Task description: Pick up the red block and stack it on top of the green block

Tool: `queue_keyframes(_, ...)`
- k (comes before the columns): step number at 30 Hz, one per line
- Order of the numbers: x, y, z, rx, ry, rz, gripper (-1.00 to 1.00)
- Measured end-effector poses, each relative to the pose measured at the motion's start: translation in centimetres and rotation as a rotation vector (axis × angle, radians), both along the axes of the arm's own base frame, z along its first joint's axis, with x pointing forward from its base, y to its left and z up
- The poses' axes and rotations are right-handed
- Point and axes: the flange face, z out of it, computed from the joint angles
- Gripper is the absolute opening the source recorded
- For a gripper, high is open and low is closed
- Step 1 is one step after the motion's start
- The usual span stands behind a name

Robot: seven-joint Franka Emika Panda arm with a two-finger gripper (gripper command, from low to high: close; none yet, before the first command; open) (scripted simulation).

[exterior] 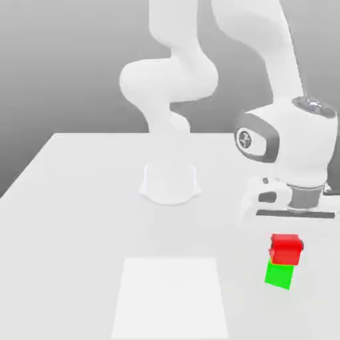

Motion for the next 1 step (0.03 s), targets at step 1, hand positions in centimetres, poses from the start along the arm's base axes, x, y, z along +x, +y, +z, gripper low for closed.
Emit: queue_keyframes(1, 0.00, 0.00, 0.00, 0.000, 0.000, 0.000, 1.00)
